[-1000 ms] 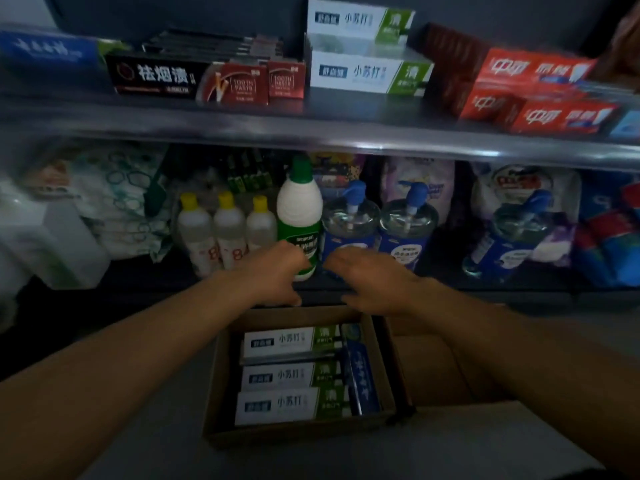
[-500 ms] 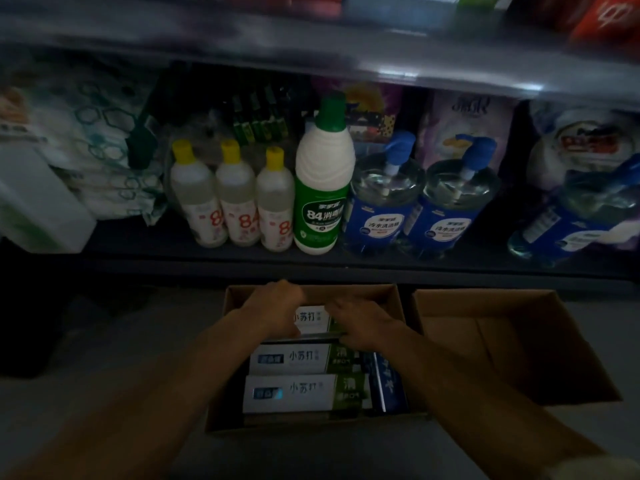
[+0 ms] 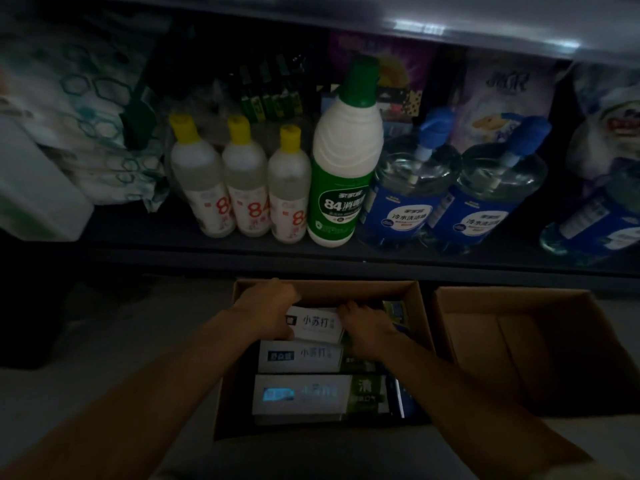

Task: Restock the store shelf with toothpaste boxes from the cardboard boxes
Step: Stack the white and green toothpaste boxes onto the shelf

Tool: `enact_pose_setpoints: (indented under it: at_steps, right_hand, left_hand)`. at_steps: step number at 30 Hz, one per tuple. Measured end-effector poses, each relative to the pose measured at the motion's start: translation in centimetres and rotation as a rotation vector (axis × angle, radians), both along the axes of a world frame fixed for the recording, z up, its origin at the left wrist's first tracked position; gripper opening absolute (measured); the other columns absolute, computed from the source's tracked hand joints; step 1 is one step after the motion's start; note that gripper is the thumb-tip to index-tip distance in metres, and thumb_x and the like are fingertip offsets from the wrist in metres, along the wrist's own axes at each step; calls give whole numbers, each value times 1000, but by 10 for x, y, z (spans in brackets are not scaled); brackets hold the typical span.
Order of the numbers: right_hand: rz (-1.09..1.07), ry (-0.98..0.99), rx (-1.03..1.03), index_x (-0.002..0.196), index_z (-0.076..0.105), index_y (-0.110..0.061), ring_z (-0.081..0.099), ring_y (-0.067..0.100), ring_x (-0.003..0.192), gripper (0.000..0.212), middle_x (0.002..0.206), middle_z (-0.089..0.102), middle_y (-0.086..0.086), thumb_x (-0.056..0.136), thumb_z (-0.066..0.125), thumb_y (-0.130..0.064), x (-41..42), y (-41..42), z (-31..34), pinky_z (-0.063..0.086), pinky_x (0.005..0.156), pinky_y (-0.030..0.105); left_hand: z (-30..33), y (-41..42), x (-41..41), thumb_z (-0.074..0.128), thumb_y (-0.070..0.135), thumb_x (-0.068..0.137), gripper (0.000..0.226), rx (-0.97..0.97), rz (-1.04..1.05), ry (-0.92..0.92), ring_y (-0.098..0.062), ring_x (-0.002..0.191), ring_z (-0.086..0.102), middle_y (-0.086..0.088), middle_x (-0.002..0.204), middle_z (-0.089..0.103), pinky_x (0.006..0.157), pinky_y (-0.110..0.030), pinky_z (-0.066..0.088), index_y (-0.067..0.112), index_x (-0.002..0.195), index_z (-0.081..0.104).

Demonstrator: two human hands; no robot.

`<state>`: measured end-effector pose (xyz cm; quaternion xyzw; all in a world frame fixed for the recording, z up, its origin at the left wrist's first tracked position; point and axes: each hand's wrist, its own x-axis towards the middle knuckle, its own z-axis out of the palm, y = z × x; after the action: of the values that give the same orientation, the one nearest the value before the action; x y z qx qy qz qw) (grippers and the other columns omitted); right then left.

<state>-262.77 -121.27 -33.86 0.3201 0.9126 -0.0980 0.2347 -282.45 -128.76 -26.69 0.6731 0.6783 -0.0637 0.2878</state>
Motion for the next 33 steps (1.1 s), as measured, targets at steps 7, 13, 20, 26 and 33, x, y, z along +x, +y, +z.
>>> enact_pose_setpoints:
  at_steps: [7,13,20,26,33]
  right_hand:
    - [54,80,3,129,44,-11,52,28,115,55,129,51,11,81,67,-26,-2,1,42,46,87,35]
    - [107,188,110,127,44,-11,55,26,108,57,123,54,9,80,68,-32,14,0,132,39,73,29]
    - [155,259,351,124,46,-15,54,23,106,50,120,54,6,80,63,-31,54,-6,246,49,76,36]
    - [176,273,630,129,39,-14,53,26,110,57,123,51,6,81,63,-31,89,-13,337,44,74,34]
    - [205,362,881,98,59,-9,62,26,73,60,89,62,7,44,82,-22,118,-7,402,45,51,30]
  left_hand:
    - [38,-9,-17,79,35,73,41,14,7,12,-14,91,60,-1,103,66,77,-33,53,15,106,67]
    - [106,-17,-13,78,38,74,47,122,2,60,-17,87,60,-4,99,66,71,-32,50,9,108,65]
    - [222,-20,12,79,40,74,55,272,-8,143,-18,92,61,-5,101,66,77,-32,52,8,115,63]
    - [308,-16,30,79,42,73,55,350,-62,101,-4,73,59,12,82,65,61,-20,45,17,120,65]
    - [373,-10,54,78,36,75,78,365,9,-72,-16,123,53,-5,139,53,105,-29,43,5,139,47]
